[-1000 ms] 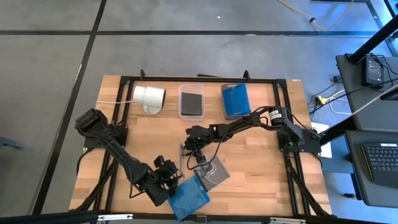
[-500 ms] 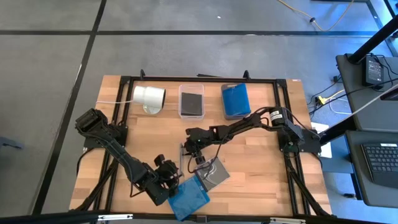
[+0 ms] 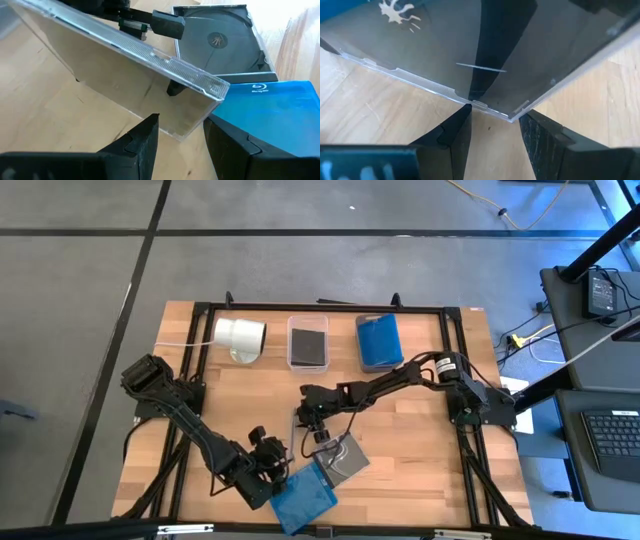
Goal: Pick & place jewel cases by type
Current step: Put the left black cd case into the white bin
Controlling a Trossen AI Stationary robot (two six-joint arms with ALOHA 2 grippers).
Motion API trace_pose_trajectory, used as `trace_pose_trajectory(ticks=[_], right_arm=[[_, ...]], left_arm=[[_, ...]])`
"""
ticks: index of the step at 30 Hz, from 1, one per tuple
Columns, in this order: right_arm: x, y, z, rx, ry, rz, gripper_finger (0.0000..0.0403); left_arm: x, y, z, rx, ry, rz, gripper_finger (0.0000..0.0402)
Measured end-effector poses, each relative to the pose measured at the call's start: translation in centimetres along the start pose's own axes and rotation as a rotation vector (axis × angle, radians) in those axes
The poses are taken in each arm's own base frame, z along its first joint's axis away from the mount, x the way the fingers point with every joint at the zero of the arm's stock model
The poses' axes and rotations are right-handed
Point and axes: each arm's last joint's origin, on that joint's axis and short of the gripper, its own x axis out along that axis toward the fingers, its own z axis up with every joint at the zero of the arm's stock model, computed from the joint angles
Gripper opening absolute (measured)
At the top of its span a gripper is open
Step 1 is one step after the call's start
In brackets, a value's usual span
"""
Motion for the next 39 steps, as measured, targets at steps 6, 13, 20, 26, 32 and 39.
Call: trace_pose_trajectory(ticks=[6,13,20,26,32,39], right_arm=[[-0.1,0.1,-0.2,-0.004,0.029,0.009,0.0168],[-0.1,0.1,-0.3,0.0,0.042,0.017,0.0168],[-0.1,0.1,-0.4,0.0,0.049,0.02,0.0168],[-0.2,0.1,-0.7,0.005,0.084,0.03,0.0168],[-0.8,0.1,-0.8,0.008,0.138,0.044,0.0168],[-3.4,0.1,0.1,-0.052,0.194,0.06,0.0168]], left_arm=[[0.0,0.0,0.0,-0.008,0.0,-0.003,0.0153],[0.0,-0.1,0.0,-0.01,0.002,-0.005,0.0153],[0.0,-0.1,0.0,-0.014,0.002,-0.007,0.0153],[0.0,-0.1,0.0,-0.013,0.002,-0.008,0.0153],[0.0,-0.1,0.0,-0.014,0.003,-0.009,0.0153],[-0.1,-0.1,0.0,-0.012,0.003,-0.009,0.0153]])
